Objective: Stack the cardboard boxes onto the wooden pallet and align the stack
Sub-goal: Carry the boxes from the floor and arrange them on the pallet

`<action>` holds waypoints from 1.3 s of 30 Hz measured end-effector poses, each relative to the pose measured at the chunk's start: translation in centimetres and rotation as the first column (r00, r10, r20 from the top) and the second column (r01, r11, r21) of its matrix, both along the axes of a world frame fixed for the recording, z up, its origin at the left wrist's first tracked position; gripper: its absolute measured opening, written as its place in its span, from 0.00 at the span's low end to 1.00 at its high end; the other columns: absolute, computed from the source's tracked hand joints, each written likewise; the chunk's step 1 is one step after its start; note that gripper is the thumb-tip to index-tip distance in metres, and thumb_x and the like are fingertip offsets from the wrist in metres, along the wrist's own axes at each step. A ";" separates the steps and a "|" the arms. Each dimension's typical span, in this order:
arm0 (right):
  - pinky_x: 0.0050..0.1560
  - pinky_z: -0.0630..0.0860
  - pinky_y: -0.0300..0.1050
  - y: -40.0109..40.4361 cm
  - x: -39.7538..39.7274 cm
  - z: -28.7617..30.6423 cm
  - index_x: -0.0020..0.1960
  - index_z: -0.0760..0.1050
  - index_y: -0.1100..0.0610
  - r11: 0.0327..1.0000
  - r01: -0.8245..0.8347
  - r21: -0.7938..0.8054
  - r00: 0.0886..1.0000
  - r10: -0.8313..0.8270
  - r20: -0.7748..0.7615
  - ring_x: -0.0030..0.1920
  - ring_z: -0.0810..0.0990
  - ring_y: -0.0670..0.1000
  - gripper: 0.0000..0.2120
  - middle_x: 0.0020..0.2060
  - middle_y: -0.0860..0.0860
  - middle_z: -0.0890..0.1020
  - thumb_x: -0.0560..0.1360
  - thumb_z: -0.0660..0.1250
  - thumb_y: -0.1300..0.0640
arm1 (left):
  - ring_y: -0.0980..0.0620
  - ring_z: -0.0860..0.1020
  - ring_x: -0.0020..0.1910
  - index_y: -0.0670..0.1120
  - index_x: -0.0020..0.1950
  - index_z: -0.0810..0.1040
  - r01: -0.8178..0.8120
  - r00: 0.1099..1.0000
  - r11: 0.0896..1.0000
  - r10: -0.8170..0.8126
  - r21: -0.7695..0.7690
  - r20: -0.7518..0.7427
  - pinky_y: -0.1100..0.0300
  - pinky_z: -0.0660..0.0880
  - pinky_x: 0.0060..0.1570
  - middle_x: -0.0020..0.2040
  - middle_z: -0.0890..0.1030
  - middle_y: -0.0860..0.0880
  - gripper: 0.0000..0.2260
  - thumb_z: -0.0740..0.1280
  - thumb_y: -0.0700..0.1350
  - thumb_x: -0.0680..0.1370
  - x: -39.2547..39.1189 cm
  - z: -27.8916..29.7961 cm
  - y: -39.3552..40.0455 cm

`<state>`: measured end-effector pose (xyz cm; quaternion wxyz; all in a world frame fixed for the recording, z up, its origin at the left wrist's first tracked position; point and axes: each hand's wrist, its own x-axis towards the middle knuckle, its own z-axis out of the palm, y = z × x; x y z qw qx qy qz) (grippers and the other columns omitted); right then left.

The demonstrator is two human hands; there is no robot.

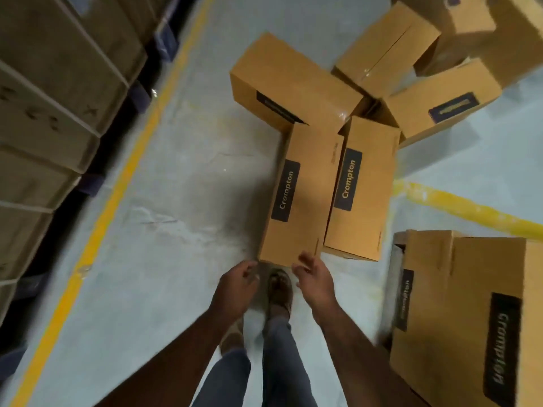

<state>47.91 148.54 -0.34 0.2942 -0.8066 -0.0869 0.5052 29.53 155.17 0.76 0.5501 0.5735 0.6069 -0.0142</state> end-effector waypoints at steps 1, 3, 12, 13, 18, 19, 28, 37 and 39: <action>0.67 0.77 0.50 0.8 0.9 -3.2 0.73 0.74 0.51 0.999 0.033 -0.025 0.998 -0.032 0.048 0.66 0.79 0.52 0.20 0.66 0.47 0.80 0.82 0.69 0.58 | 0.58 0.77 0.58 0.47 0.70 0.77 0.002 1.000 1.000 -0.002 0.017 -0.014 0.75 0.70 0.50 0.61 0.78 0.57 0.17 0.69 0.41 0.81 1.0 -2.3 0.7; 0.62 0.77 0.46 1.7 2.7 -9.0 0.75 0.73 0.54 0.986 0.131 -0.105 0.984 -0.117 0.133 0.67 0.78 0.55 0.22 0.68 0.51 0.79 0.81 0.70 0.59 | 0.53 0.78 0.61 0.47 0.70 0.77 -0.047 0.998 0.998 0.048 0.040 -0.035 0.70 0.70 0.52 0.61 0.78 0.56 0.17 0.70 0.41 0.81 3.0 -6.4 1.8; 0.76 0.67 0.64 1.5 1.5 -20.5 0.83 0.56 0.53 0.938 0.246 -0.243 0.947 -0.179 0.267 0.77 0.68 0.62 0.41 0.78 0.54 0.67 0.77 0.72 0.47 | 0.49 0.58 0.81 0.45 0.84 0.44 0.105 0.983 0.949 -0.144 -0.297 -0.114 0.64 0.60 0.70 0.85 0.43 0.51 0.44 0.67 0.60 0.81 8.4 -16.2 3.9; 0.76 0.67 0.65 1.3 1.5 -20.6 0.83 0.54 0.52 0.900 0.336 -0.278 0.925 -0.259 0.277 0.78 0.66 0.62 0.42 0.79 0.54 0.65 0.77 0.72 0.47 | 0.48 0.54 0.83 0.45 0.84 0.40 0.091 0.980 0.936 -0.145 -0.340 -0.135 0.58 0.58 0.76 0.85 0.40 0.51 0.46 0.66 0.62 0.80 8.5 -16.7 3.9; 0.70 0.73 0.63 1.5 2.4 -21.0 0.76 0.68 0.52 0.899 0.356 -0.253 0.931 -0.320 0.175 0.68 0.75 0.60 0.26 0.69 0.53 0.75 0.81 0.65 0.43 | 0.46 0.54 0.83 0.45 0.84 0.44 0.001 0.975 0.890 -0.101 -0.456 -0.196 0.53 0.53 0.77 0.85 0.50 0.47 0.51 0.63 0.73 0.75 8.8 -18.4 4.5; 0.68 0.76 0.60 1.6 2.2 -20.4 0.74 0.71 0.52 0.919 0.322 -0.229 0.936 -0.273 0.222 0.66 0.77 0.58 0.23 0.67 0.51 0.76 0.82 0.64 0.43 | 0.45 0.52 0.83 0.44 0.85 0.45 0.050 0.951 0.902 -0.174 -0.429 -0.255 0.51 0.48 0.78 0.85 0.50 0.45 0.54 0.61 0.77 0.73 8.7 -18.7 4.9; 0.58 0.70 0.31 6.8 1.6 -21.4 0.72 0.68 0.39 0.995 -0.076 0.067 0.992 0.082 -0.099 0.71 0.73 0.48 0.16 0.71 0.41 0.73 0.86 0.60 0.50 | 0.38 0.65 0.77 0.49 0.81 0.51 -0.055 0.952 0.983 -0.002 -0.178 -0.305 0.39 0.71 0.72 0.81 0.58 0.46 0.56 0.71 0.77 0.65 2.9 -20.0 9.1; 0.65 0.74 0.55 8.7 2.4 -28.9 0.81 0.59 0.49 0.973 -0.035 -0.227 0.909 -0.063 -0.413 0.69 0.75 0.57 0.49 0.75 0.52 0.73 0.68 0.79 0.38 | 0.40 0.72 0.72 0.53 0.82 0.58 -0.252 0.936 0.961 0.213 -0.113 -0.282 0.40 0.74 0.69 0.75 0.70 0.49 0.52 0.78 0.68 0.66 -1.6 -24.0 12.4; 0.66 0.76 0.57 7.2 0.8 -27.8 0.78 0.64 0.47 0.989 0.033 -0.145 0.937 -0.081 -0.340 0.67 0.77 0.54 0.41 0.70 0.50 0.77 0.71 0.79 0.43 | 0.43 0.75 0.69 0.54 0.80 0.61 -0.238 0.945 0.966 0.205 -0.104 -0.254 0.44 0.76 0.67 0.72 0.74 0.52 0.50 0.79 0.68 0.64 -2.6 -23.3 12.2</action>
